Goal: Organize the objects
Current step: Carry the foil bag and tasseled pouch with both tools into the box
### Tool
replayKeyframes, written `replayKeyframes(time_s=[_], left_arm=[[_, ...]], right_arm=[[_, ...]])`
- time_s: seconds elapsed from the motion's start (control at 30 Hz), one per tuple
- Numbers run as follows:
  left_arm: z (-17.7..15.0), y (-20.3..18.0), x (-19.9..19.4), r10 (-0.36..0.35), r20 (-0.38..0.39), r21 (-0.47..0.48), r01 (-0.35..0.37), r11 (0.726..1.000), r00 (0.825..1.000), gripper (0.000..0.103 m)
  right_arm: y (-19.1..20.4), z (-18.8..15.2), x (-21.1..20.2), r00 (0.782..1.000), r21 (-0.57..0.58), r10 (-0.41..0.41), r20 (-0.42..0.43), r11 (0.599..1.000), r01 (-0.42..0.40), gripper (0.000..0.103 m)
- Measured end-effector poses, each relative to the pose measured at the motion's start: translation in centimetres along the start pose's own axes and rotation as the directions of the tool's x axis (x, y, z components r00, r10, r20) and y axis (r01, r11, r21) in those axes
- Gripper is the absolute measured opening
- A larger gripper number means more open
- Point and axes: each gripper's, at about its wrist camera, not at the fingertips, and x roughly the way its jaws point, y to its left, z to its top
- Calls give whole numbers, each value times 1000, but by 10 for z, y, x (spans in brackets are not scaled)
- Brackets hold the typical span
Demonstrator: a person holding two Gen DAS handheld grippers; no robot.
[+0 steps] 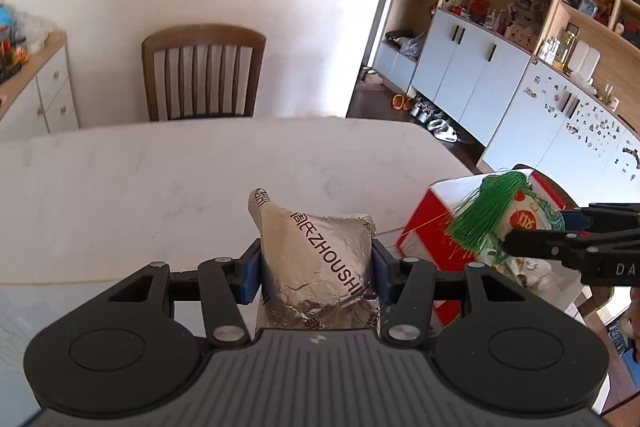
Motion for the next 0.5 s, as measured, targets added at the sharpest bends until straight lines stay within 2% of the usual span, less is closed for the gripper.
replayKeyframes(time_s=[0.23, 0.5], left_arm=[[13, -55, -1, -22, 12, 44, 22, 999, 1000, 53], [16, -135, 23, -84, -15, 90, 85, 992, 996, 53]], right_arm=[[-46, -3, -35, 998, 9, -54, 40, 999, 53, 51], [-116, -13, -56, 989, 44, -142, 35, 989, 140, 51]])
